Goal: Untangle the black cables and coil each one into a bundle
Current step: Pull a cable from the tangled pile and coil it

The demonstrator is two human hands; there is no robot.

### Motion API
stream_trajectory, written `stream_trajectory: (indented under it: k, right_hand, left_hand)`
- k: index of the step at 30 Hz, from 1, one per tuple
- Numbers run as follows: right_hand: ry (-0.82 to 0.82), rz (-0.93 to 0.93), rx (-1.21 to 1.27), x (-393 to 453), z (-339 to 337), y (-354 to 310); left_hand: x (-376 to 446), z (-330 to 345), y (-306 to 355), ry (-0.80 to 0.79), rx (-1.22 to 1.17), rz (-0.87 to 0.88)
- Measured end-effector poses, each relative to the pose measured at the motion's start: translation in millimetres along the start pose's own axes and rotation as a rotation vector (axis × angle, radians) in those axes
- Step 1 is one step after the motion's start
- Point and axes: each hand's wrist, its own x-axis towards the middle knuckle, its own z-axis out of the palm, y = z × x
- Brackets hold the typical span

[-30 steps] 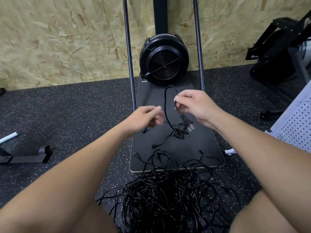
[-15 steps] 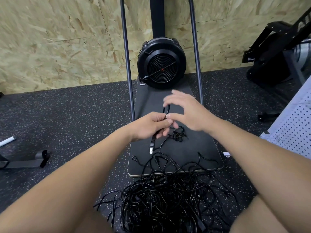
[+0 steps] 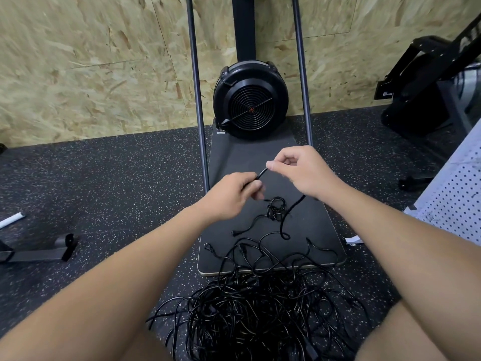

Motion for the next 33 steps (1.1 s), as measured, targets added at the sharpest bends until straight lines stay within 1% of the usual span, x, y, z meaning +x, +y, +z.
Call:
stream_trajectory:
  k: [1,3,6,8,10,12,14,15,18,20,22,23,24,25,26,29,31,33]
  right_hand:
    - [0.032,0.026,0.018,-0.3,-0.8,-0.4]
    - [0.058,0.102,0.067,-2.0,-2.4,1.5]
    - [-0.024,0.231,0.143,-5.6,-2.7,12.6]
    - [-0.08,0.296,0.257,-6.4,-2.0,22.2]
    - [-0.058,0.36,0.398,-4.4,-0.2,27.4]
    - [0.011,0.423,0.469,-0.4,2.4,29.6]
    - [0.051,0.455,0.393,1.7,5.1,30.2]
    - [0.047,0.451,0.294,1.8,6.9,30.2]
    - [-0.061,0.343,-0.14,-1.4,17.5,23.6]
    - [-0.214,0.239,-0.31,-6.6,26.8,13.1]
    - [-0.45,0.118,-0.347,-14.0,33.8,4.0]
    - [-0.564,0.092,-0.338,-18.5,35.9,-1.4]
    - [-0.64,0.075,-0.323,-21.7,37.1,-5.5]
    - [-0.666,0.061,-0.321,-24.0,37.6,-9.8]
    - [-0.647,0.031,-0.328,-24.6,37.4,-13.0]
    - [-0.517,-0.076,-0.428,-20.8,32.0,-22.8]
    - [-0.416,-0.12,-0.482,-17.4,27.7,-25.5]
    - [-0.245,-0.148,-0.537,-14.3,23.3,-25.3]
  left_hand:
    - [0.4,1.7,3.2,-0.01,-0.158,-0.009]
    - [1.9,1.4,8.8,0.04,-0.38,-0.069]
    - [4.8,-4.8,11.5,0.165,-0.653,-0.174]
    - [5.9,-11.5,13.8,0.195,-0.837,-0.204]
    - [5.4,-16.3,19.9,0.193,-0.936,-0.225]
    - [4.6,-17.9,26.4,0.194,-0.981,-0.24]
    - [4.7,-18.1,30.8,0.183,-1.029,-0.242]
    - [4.7,-17.8,32.1,0.177,-1.053,-0.24]
    - [4.2,-15.0,31.5,0.189,-1.096,-0.215]
    - [4.8,-13.4,27.0,0.226,-1.115,-0.223]
    - [6.6,-13.8,20.3,0.274,-1.094,-0.247]
    - [7.1,-14.9,17.0,0.297,-1.079,-0.26]
    - [6.9,-15.8,13.9,0.314,-1.068,-0.267]
    - [6.5,-16.6,12.3,0.323,-1.06,-0.273]
    - [5.9,-16.3,11.7,0.32,-1.058,-0.275]
    - [4.9,-12.2,8.7,0.273,-1.007,-0.255]
    - [4.4,-8.2,7.2,0.215,-0.899,-0.243]
    - [3.5,-5.1,8.5,0.147,-0.723,-0.247]
